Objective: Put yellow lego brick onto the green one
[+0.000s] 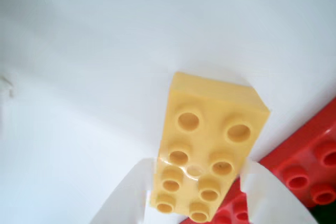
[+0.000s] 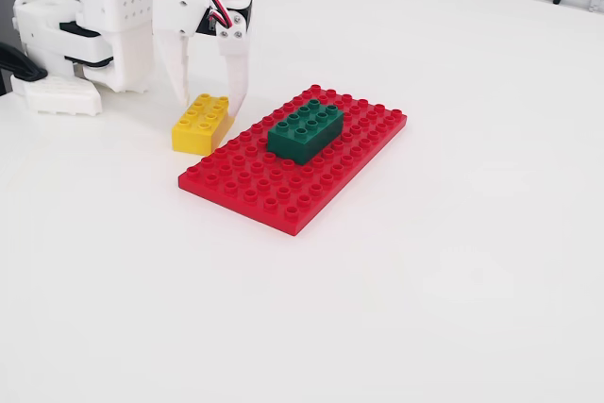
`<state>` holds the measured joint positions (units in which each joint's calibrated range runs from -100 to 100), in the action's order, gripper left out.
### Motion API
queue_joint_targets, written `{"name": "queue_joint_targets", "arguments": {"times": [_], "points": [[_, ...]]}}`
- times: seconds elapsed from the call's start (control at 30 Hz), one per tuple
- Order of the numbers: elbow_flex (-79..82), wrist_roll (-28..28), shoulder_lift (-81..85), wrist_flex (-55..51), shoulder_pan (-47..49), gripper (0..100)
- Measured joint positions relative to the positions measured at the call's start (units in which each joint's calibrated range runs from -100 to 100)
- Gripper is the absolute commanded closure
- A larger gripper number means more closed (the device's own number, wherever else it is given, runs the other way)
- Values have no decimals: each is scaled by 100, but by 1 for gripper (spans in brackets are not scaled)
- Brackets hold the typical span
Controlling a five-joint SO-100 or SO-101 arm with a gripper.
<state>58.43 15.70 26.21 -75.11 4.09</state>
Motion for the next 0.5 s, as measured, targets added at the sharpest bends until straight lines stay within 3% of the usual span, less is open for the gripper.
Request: {"name": "queue_joint_targets", "arguments": {"times": [0.5], "points": [[216, 140, 0, 259, 0, 82]]}}
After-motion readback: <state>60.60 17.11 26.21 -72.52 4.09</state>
